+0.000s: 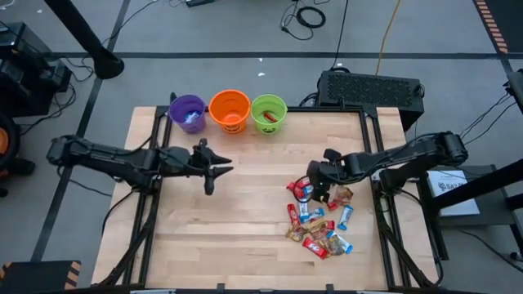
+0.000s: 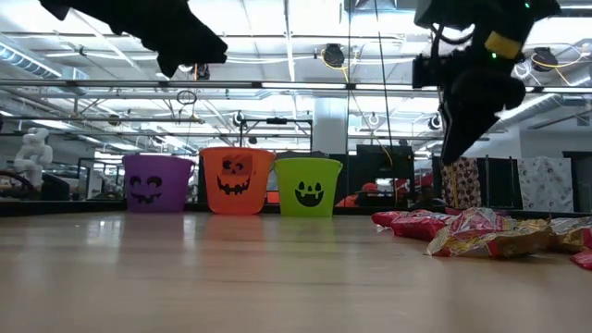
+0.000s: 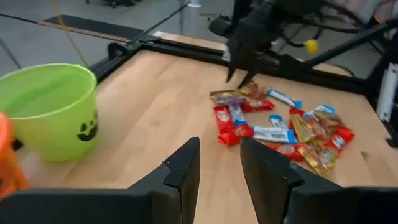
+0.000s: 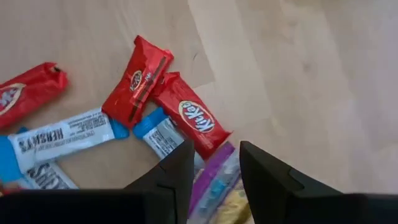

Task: Sort candy by brand, put in halloween buckets
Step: Put the violet candy into the orange bucket

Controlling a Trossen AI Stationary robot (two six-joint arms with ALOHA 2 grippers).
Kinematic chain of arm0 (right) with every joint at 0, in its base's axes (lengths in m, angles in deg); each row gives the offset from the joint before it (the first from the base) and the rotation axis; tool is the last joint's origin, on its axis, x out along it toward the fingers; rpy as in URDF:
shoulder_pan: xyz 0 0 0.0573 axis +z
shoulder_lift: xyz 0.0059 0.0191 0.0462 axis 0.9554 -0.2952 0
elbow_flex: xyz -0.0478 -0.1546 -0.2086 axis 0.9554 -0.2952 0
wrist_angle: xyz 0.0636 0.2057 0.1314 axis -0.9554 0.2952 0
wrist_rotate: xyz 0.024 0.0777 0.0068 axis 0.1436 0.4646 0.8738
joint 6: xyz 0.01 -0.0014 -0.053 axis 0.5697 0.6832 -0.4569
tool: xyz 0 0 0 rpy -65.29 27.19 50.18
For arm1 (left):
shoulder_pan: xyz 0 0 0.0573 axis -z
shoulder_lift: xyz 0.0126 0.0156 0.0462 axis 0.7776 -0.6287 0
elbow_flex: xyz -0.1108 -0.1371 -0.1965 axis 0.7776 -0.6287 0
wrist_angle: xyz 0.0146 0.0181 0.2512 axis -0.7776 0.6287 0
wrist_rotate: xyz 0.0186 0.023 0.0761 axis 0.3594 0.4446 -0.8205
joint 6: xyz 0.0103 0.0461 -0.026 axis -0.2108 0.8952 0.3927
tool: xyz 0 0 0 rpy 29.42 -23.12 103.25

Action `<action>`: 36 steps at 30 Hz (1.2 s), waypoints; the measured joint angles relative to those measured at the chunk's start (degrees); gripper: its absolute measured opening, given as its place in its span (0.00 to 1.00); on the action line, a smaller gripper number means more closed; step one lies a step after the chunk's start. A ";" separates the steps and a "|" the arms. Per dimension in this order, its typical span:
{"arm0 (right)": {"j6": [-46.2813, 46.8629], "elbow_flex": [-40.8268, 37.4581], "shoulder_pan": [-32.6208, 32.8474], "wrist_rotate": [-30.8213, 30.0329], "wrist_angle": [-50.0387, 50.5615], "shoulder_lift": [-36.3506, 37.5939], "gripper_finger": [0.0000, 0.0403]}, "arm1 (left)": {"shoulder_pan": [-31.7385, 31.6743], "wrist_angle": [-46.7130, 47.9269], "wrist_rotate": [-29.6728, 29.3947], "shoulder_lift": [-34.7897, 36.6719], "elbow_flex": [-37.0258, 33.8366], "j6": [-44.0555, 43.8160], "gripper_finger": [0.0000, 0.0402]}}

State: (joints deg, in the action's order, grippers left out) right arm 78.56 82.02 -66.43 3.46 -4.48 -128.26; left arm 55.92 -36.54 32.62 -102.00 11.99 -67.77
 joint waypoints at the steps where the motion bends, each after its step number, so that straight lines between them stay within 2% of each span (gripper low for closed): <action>1: 1.89 -1.23 0.40 -0.02 -1.29 0.00 0.31 | 0.39 -0.04 0.05 -0.24 0.00 0.13 0.30; 6: 11.40 -7.80 4.74 -1.97 -6.60 -0.02 0.37 | 1.32 1.47 0.00 -0.34 0.00 0.21 0.30; 10: 17.81 -10.51 9.20 -5.81 -6.94 -0.04 0.41 | 2.15 2.84 0.00 -0.35 0.00 -0.02 0.30; 16: 18.37 -13.10 14.16 -13.71 -7.51 -0.04 0.42 | 2.50 2.25 0.02 -0.35 0.00 1.02 0.30; 22: 20.27 -18.77 14.72 -14.52 -12.55 -0.04 0.41 | 2.50 2.11 0.02 -0.35 0.00 2.05 0.30; 27: 20.23 -21.38 14.72 -14.59 -17.23 -0.04 0.30 | 2.39 0.77 -0.06 -0.33 0.00 3.11 0.30; 32: 19.84 -22.23 14.72 -14.48 -17.25 -0.04 0.05 | 1.77 0.39 -0.24 -0.31 0.00 3.65 0.30; 36: 19.08 -20.61 14.54 -14.70 -16.74 -0.04 0.02 | 1.48 0.38 -0.38 -0.31 0.00 4.07 0.30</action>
State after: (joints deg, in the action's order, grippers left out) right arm 97.64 61.40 -51.89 -11.24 -21.21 -128.31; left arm 57.39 -36.16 32.24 -102.31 11.99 -63.69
